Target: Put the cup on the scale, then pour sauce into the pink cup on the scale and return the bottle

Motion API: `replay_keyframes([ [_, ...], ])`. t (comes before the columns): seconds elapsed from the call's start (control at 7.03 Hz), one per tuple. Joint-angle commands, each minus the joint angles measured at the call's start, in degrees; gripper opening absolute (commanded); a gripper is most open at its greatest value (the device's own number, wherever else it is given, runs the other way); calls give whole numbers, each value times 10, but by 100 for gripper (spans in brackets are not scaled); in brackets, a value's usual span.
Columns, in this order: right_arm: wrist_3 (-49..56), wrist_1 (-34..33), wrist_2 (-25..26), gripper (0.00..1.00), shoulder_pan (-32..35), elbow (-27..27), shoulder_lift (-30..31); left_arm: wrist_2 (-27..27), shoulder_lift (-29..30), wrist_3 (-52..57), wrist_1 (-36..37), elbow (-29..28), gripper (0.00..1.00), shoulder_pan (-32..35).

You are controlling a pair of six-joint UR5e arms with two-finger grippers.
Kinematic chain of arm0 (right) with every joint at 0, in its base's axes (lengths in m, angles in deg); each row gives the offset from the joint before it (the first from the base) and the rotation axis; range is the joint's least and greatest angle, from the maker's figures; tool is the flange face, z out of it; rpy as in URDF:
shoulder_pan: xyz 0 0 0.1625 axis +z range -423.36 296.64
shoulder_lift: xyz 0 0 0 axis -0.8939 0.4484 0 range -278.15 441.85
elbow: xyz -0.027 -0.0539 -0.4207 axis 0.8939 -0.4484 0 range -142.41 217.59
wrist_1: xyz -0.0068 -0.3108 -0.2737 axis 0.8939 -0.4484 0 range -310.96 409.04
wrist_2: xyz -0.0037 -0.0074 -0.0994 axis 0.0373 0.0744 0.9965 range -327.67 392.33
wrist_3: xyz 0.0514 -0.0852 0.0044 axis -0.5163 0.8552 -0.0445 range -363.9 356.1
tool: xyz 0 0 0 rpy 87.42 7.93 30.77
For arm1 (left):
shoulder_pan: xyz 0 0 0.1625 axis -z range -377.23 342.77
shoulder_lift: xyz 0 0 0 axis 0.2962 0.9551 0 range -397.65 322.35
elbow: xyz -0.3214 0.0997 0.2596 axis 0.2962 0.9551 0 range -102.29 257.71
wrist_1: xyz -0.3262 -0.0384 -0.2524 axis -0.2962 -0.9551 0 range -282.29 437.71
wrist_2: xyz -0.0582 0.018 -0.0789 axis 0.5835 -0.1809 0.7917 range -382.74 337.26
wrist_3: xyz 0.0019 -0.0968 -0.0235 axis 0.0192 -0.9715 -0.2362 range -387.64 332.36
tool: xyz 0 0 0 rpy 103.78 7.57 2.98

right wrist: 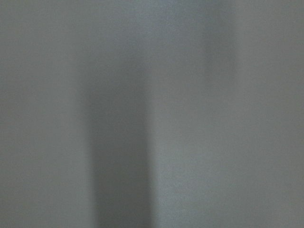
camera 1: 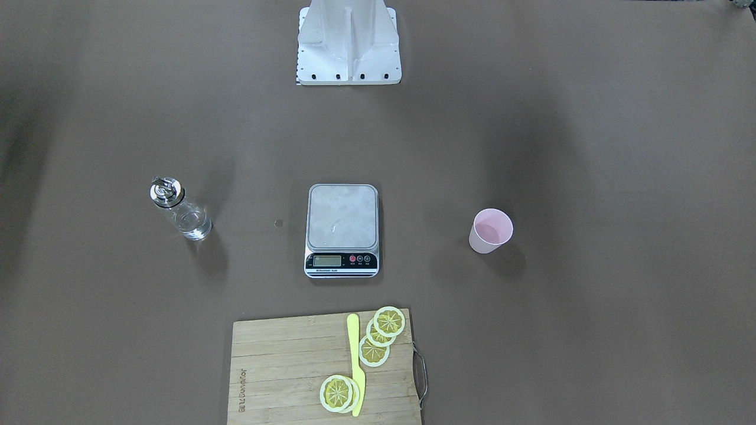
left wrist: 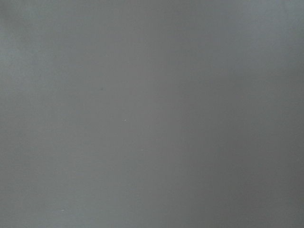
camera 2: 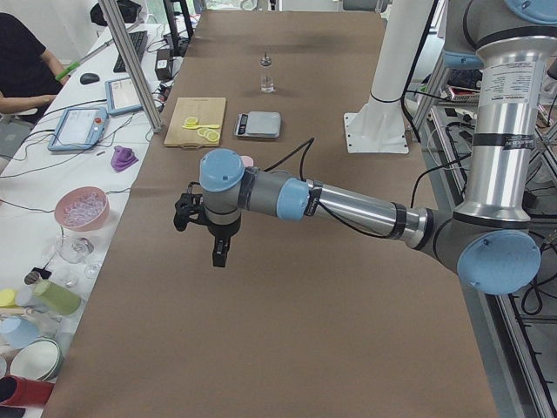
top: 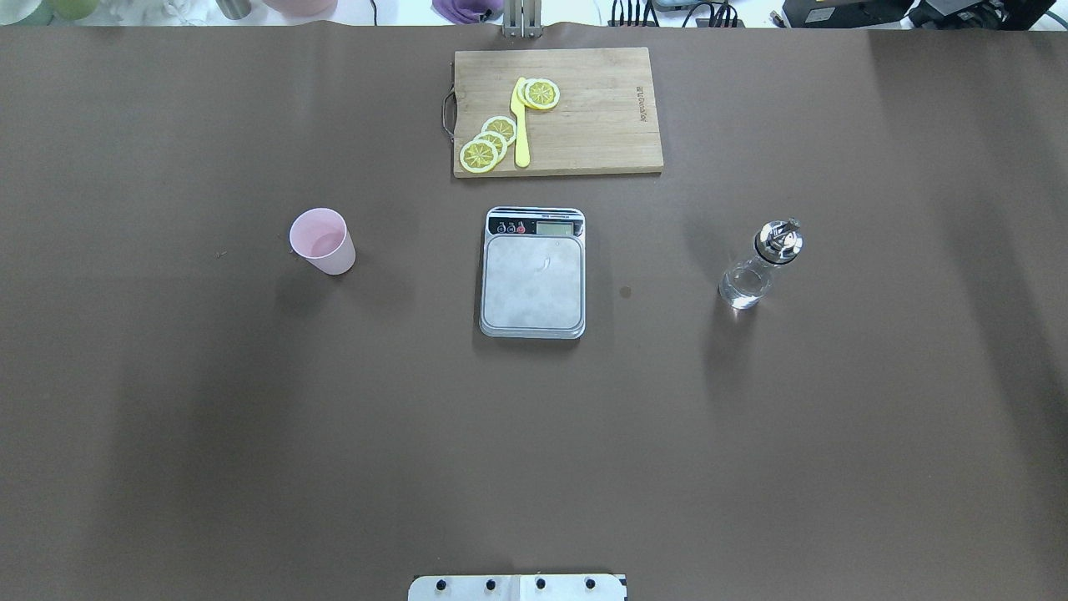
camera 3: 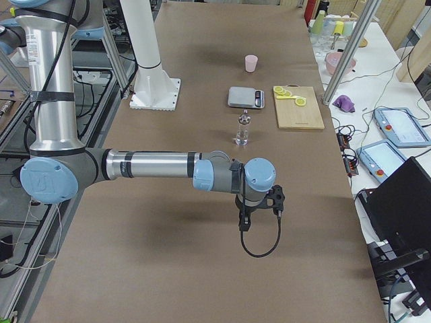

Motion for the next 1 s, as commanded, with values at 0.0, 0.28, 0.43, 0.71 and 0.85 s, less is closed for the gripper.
replay_keyframes([
  [0.0,1,1,0,100,0,-1,3,10,41,-232,8,81,98,-89],
  [0.28,0,1,0,100,0,-2,3,-66,90,-380,2,93,98,-221],
  [0.43,0,1,0,100,0,-2,3,-105,110,-425,0,85,97,-273],
  [0.71,0,1,0,100,0,0,2,-150,142,-499,-72,19,97,-330],
  [0.85,-1,1,0,100,0,0,0,-160,148,-515,-115,-13,96,-352],
])
